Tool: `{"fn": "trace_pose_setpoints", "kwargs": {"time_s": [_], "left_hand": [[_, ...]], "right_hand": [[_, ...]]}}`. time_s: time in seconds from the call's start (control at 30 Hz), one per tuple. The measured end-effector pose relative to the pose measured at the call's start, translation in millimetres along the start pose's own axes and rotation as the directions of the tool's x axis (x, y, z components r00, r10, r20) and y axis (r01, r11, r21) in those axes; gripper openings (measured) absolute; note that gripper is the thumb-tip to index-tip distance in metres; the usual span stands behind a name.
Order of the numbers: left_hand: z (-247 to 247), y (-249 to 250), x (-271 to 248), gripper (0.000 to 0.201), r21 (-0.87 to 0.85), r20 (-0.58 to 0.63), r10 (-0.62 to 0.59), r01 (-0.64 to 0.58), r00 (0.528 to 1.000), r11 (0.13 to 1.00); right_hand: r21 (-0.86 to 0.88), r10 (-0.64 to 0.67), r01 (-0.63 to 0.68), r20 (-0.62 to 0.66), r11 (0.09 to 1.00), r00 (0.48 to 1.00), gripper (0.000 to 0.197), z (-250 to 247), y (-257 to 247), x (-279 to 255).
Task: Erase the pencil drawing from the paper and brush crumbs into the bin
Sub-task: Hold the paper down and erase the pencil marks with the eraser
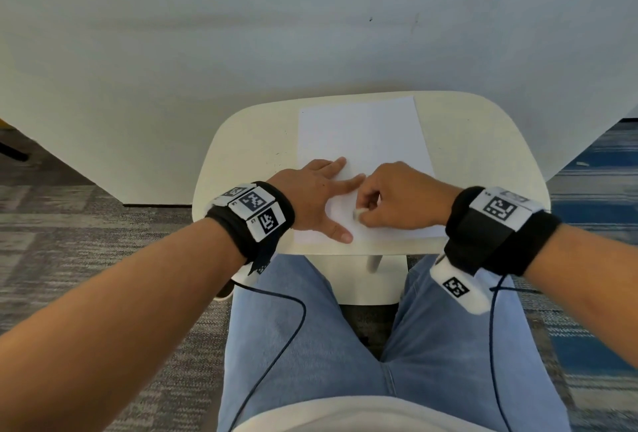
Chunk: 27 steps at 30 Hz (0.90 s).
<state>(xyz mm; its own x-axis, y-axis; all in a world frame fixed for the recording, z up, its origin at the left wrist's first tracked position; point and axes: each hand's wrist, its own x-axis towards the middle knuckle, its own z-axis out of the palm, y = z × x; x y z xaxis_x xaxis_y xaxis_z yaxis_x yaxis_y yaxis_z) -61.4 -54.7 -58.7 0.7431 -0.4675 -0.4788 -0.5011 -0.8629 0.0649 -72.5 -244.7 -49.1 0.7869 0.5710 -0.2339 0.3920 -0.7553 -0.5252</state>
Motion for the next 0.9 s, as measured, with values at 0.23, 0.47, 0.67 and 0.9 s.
{"fn": "trace_pose_setpoints", "kwargs": {"time_s": [0.23,0.47,0.67,0.9], "left_hand": [[-4,2,1,0.109,0.001,0.028,-0.015,0.015,0.999,1.000],[-10,6,4,0.110,0.068,0.056,-0.034,0.030,0.998,0.997],[-14,9,4,0.106,0.076,0.064,-0.027,0.022,0.998,0.997],[-13,10,7,0.116,0.049,0.045,-0.051,0.048,0.998,0.998]], "right_hand": [[-0.052,0.074,-0.079,-0.102,0.995,0.992,0.013,-12,14,2],[-0.102,0.113,-0.125,-0.120,0.987,0.986,0.012,-15,10,1],[-0.156,0.018,-0.022,-0.022,0.988,1.000,0.016,0,-6,0],[-0.094,0.003,-0.003,-0.003,0.996,1.000,0.016,-10,14,-7]]}}
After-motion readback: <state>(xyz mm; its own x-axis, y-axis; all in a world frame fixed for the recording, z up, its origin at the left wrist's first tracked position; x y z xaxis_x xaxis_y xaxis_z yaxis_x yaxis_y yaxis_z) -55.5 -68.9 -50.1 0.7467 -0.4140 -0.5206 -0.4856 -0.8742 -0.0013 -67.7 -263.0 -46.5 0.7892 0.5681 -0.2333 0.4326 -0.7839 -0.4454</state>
